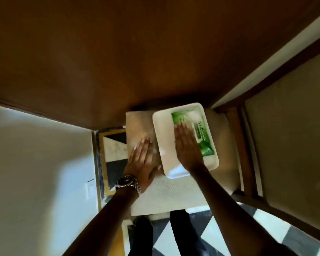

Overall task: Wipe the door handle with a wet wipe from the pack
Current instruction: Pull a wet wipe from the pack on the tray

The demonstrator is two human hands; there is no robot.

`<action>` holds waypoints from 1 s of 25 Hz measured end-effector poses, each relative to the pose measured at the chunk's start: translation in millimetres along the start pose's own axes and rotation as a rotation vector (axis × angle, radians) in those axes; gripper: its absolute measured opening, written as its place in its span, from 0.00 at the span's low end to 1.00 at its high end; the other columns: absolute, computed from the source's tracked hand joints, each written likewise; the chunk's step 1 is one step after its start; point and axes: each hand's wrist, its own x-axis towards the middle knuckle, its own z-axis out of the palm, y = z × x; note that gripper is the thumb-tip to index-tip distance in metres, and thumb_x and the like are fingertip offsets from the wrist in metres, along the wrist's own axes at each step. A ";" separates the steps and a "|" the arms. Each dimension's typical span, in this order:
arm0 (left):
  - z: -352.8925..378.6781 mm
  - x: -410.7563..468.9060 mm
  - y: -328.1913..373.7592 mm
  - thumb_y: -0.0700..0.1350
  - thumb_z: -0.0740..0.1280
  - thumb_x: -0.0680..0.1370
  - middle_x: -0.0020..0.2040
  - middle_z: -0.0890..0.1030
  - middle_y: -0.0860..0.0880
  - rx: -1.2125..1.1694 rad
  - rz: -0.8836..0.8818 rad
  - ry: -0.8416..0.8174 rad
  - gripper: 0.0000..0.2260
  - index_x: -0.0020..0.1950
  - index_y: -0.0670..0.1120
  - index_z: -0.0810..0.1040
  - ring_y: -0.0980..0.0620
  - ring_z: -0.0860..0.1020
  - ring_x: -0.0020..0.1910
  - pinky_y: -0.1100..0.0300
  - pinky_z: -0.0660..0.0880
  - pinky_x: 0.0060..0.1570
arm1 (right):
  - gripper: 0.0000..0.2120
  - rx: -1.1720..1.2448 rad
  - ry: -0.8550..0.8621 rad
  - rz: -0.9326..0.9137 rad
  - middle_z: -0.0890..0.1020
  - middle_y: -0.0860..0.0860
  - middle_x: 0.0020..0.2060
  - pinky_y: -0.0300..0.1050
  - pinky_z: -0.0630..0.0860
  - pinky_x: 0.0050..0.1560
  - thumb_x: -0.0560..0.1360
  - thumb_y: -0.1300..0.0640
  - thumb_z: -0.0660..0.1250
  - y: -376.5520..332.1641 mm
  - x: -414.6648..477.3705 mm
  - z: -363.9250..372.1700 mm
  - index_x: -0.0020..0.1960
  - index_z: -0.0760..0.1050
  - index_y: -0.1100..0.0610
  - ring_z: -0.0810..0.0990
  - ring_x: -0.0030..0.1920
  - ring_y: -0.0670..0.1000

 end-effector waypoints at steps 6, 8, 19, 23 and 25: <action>35.1 56.8 42.6 0.58 0.56 0.87 0.82 0.31 0.46 -0.027 -0.029 -0.163 0.40 0.80 0.45 0.28 0.47 0.32 0.82 0.51 0.33 0.80 | 0.31 -0.035 -0.168 0.168 0.58 0.63 0.77 0.73 0.56 0.72 0.76 0.52 0.63 62.1 18.5 -5.9 0.77 0.61 0.54 0.54 0.77 0.66; 40.2 74.5 57.0 0.58 0.56 0.87 0.83 0.33 0.45 -0.004 -0.032 -0.205 0.39 0.82 0.44 0.31 0.46 0.33 0.82 0.50 0.32 0.79 | 0.22 0.034 -0.124 0.102 0.68 0.64 0.72 0.71 0.66 0.67 0.72 0.59 0.73 70.7 22.1 -11.6 0.65 0.77 0.57 0.66 0.73 0.66; 59.4 100.2 84.4 0.51 0.61 0.86 0.86 0.42 0.46 0.063 -0.061 -0.383 0.36 0.85 0.46 0.42 0.44 0.38 0.84 0.46 0.33 0.80 | 0.08 0.819 -0.034 0.598 0.80 0.50 0.43 0.47 0.79 0.40 0.80 0.53 0.63 50.8 9.1 -59.7 0.52 0.69 0.58 0.82 0.45 0.52; 39.7 88.5 43.8 0.49 0.64 0.85 0.82 0.31 0.47 0.127 -0.027 -0.365 0.42 0.83 0.45 0.32 0.42 0.33 0.83 0.44 0.31 0.80 | 0.13 0.750 -0.229 0.640 0.81 0.57 0.53 0.45 0.72 0.51 0.82 0.56 0.59 24.9 26.5 -45.5 0.62 0.68 0.62 0.79 0.56 0.60; 18.6 69.0 22.9 0.48 0.62 0.86 0.81 0.29 0.42 0.066 -0.164 -0.270 0.41 0.82 0.42 0.31 0.41 0.33 0.82 0.45 0.32 0.81 | 0.20 0.661 -0.353 0.721 0.75 0.64 0.66 0.50 0.71 0.61 0.83 0.56 0.57 20.6 30.0 -42.2 0.70 0.62 0.66 0.74 0.65 0.63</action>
